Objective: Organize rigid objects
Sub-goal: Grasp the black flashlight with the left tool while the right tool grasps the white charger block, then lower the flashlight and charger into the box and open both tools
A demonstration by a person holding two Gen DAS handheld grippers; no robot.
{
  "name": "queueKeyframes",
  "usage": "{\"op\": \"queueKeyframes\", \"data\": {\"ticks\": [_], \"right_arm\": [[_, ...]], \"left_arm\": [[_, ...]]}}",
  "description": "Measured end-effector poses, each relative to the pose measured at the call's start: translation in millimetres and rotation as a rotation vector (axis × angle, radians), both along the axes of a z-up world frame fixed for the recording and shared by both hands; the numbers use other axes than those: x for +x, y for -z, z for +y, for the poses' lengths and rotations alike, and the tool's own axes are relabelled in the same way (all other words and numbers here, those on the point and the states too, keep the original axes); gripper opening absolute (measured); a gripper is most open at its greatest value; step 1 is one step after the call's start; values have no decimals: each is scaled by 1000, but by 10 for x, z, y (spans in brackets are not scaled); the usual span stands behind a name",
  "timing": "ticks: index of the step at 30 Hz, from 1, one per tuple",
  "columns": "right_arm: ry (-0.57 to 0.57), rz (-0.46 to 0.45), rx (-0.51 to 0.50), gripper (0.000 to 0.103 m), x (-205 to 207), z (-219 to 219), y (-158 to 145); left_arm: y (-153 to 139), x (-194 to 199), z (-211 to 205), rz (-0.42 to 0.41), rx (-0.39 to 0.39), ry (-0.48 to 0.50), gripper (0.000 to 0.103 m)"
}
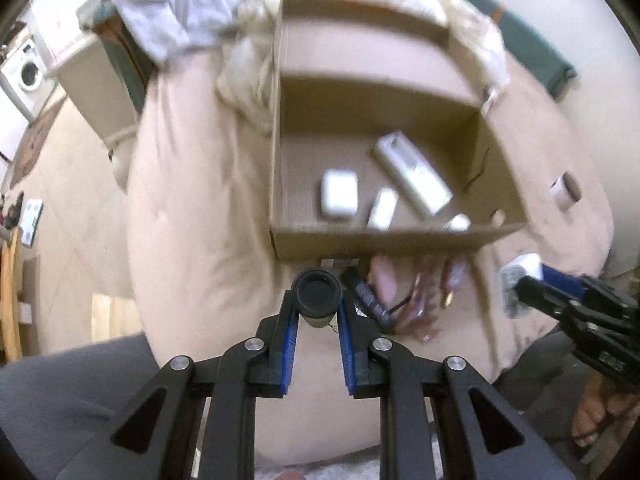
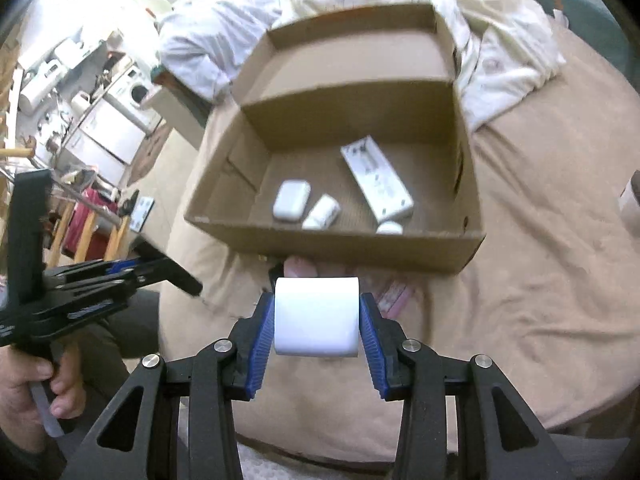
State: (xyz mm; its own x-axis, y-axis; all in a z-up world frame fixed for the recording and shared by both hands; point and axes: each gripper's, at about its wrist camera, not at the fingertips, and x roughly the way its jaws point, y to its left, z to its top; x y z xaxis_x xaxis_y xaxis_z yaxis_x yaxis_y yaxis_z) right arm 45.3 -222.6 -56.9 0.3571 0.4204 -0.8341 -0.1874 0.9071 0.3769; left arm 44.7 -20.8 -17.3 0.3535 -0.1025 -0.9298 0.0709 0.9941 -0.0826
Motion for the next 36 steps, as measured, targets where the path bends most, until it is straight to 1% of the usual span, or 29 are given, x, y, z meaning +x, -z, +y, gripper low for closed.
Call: {"op": "queueKeyframes", "data": {"ticks": [5,8,12,15,20,23,25,29,30,33,34,36], "right_arm": [[30,-40,9,43,100,-114,-188],[49,-53,18,43,167,-191,-263],[63,-69,21,43,257,-234,-327],[65,-85,23,43,335,-242,-402],[71,-125,37,43,517,-247,-545],[75,-147,42,43,662,-258,-622],[77,-151,40,43,765,-262,-635],[78,-151,35,43,943,-248,-601],[78,-153,28,43,978,-243,-578],[77,-162,-14,43,1053,-226,-434],[77,-146,-25,43,1075,-228,-336],[81,-98,-30,43,1121,-243,-152]], "left_arm": [[-682,-17,-55,-191,3,2,17],[-1034,6,-48,-274,-17,-2,17],[-1367,121,-44,-357,-14,4,17],[-1511,239,-11,-398,-5,-4,17],[-1588,465,18,-412,-26,-23,17],[-1614,587,35,-434,-46,-41,17],[-1611,683,56,-450,-67,-67,17],[-1563,919,60,-443,-105,-96,17],[-1539,976,52,-443,-106,-96,17],[-1371,1120,-6,-440,-62,-78,17],[-1263,1176,-21,-423,-48,-74,17],[-1039,1269,-32,-374,-58,-62,17]]}}
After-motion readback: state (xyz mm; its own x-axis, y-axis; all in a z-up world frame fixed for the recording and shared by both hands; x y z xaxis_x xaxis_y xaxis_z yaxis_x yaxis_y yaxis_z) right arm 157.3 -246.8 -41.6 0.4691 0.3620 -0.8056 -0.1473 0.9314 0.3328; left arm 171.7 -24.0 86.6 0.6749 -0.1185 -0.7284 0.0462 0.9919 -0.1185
